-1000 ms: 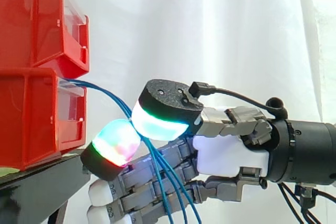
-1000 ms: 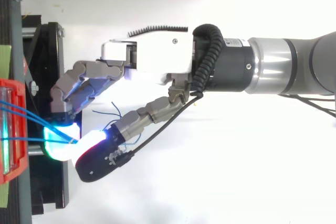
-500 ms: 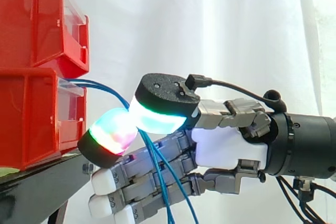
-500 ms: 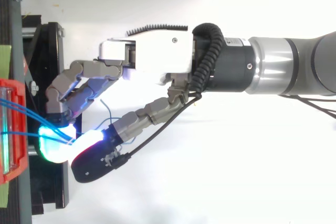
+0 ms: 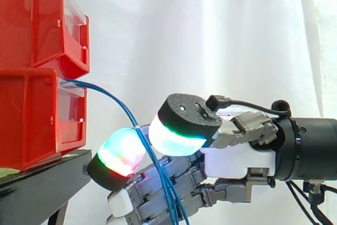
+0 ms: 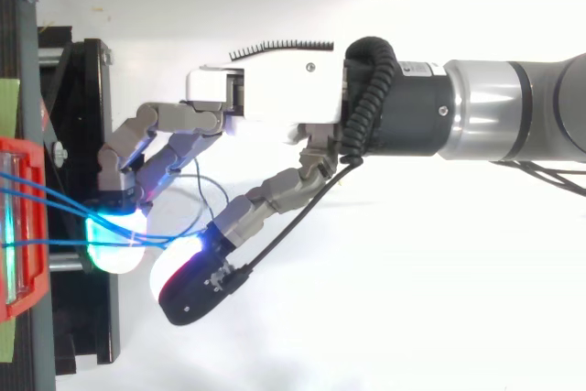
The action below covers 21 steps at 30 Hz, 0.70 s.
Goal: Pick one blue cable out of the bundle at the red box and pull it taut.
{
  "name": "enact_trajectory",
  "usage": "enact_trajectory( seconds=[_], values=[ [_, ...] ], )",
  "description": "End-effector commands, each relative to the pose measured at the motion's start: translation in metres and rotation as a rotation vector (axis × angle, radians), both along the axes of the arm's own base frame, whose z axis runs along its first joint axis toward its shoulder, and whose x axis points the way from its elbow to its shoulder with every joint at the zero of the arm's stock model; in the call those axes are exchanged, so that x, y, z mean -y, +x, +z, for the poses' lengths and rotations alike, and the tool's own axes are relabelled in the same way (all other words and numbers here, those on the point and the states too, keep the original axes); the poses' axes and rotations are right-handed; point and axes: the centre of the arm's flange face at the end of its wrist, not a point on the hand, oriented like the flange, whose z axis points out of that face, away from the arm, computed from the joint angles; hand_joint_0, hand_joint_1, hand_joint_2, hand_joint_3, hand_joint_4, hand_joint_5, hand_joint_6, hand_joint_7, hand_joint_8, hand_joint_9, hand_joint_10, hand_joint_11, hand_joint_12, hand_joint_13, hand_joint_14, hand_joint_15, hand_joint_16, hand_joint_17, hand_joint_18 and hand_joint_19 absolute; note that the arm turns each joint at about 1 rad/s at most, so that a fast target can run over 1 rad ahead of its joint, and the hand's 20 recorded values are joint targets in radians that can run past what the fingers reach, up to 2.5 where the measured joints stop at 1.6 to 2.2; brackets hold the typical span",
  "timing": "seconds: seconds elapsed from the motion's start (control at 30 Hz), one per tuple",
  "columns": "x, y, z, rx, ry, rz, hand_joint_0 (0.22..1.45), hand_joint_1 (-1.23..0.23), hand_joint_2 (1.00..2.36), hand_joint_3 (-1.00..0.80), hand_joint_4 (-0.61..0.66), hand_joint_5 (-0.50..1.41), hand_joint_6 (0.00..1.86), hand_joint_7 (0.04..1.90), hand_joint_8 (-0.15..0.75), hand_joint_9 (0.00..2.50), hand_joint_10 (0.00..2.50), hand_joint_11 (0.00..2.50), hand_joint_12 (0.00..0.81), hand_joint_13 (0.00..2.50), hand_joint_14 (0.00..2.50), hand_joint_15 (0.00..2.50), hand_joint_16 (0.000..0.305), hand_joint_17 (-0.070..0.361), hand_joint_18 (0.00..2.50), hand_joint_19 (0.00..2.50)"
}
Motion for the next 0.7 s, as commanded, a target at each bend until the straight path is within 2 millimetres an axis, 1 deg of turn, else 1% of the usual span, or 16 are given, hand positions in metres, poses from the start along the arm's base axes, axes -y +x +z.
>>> enact_trajectory(
  seconds=[0.0, 0.03, 0.07, 0.13, 0.17, 0.27, 0.43, 0.53, 0.57, 0.67],
  values=[
    [0.002, -0.001, 0.000, -0.010, -0.001, -0.002, 0.50, -0.85, 1.00, -0.50, 0.13, -0.13, 0.92, 0.75, 0.401, 0.87, 0.01, 0.33, 0.386, 0.74, 0.01, 0.25, 0.053, 0.120, 0.69, 0.34],
    [0.000, -0.002, 0.005, -0.005, 0.000, 0.000, 0.49, -0.79, 1.00, -0.50, 0.13, -0.13, 0.91, 0.75, 0.413, 0.88, 0.00, 0.33, 0.394, 0.75, 0.01, 0.25, 0.055, 0.123, 0.69, 0.35],
    [0.002, -0.002, 0.005, -0.007, 0.000, -0.002, 0.49, -0.78, 1.00, -0.50, 0.13, -0.13, 0.91, 0.76, 0.414, 0.89, 0.00, 0.33, 0.395, 0.75, 0.01, 0.25, 0.055, 0.124, 0.69, 0.36],
    [0.002, -0.003, 0.009, -0.004, 0.000, -0.002, 0.51, -0.67, 1.00, -0.50, 0.12, -0.12, 0.90, 0.79, 0.412, 0.90, 0.00, 0.32, 0.388, 0.74, 0.01, 0.26, 0.053, 0.119, 0.68, 0.38],
    [0.003, -0.004, 0.010, -0.008, -0.001, -0.003, 0.53, -0.65, 1.00, -0.50, 0.11, -0.12, 0.90, 0.80, 0.409, 0.90, 0.01, 0.32, 0.385, 0.74, 0.01, 0.26, 0.052, 0.118, 0.67, 0.38],
    [0.003, -0.005, 0.012, -0.013, -0.001, -0.003, 0.57, -0.66, 1.01, -0.43, 0.11, -0.12, 0.90, 0.82, 0.401, 0.90, 0.01, 0.32, 0.380, 0.74, 0.01, 0.26, 0.050, 0.114, 0.66, 0.40],
    [0.003, -0.005, 0.013, -0.013, -0.002, -0.003, 0.59, -0.70, 1.01, -0.34, 0.11, -0.12, 0.91, 0.84, 0.403, 0.91, 0.01, 0.35, 0.378, 0.75, 0.01, 0.27, 0.050, 0.113, 0.67, 0.39],
    [0.003, -0.004, 0.012, -0.014, -0.002, -0.003, 0.62, -0.73, 1.01, -0.33, 0.12, -0.12, 0.92, 0.83, 0.408, 0.92, 0.01, 0.38, 0.376, 0.77, 0.01, 0.27, 0.050, 0.112, 0.70, 0.38],
    [0.003, -0.005, 0.014, -0.011, -0.002, -0.003, 0.63, -0.75, 1.01, -0.33, 0.12, -0.12, 0.92, 0.82, 0.407, 0.92, 0.01, 0.38, 0.373, 0.77, 0.01, 0.27, 0.050, 0.112, 0.71, 0.38],
    [0.003, -0.005, 0.018, -0.007, -0.002, -0.003, 0.67, -0.83, 1.01, -0.37, 0.05, -0.13, 0.92, 0.81, 0.401, 0.91, 0.01, 0.41, 0.372, 0.79, 0.01, 0.28, 0.049, 0.110, 0.73, 0.37]
  ],
)
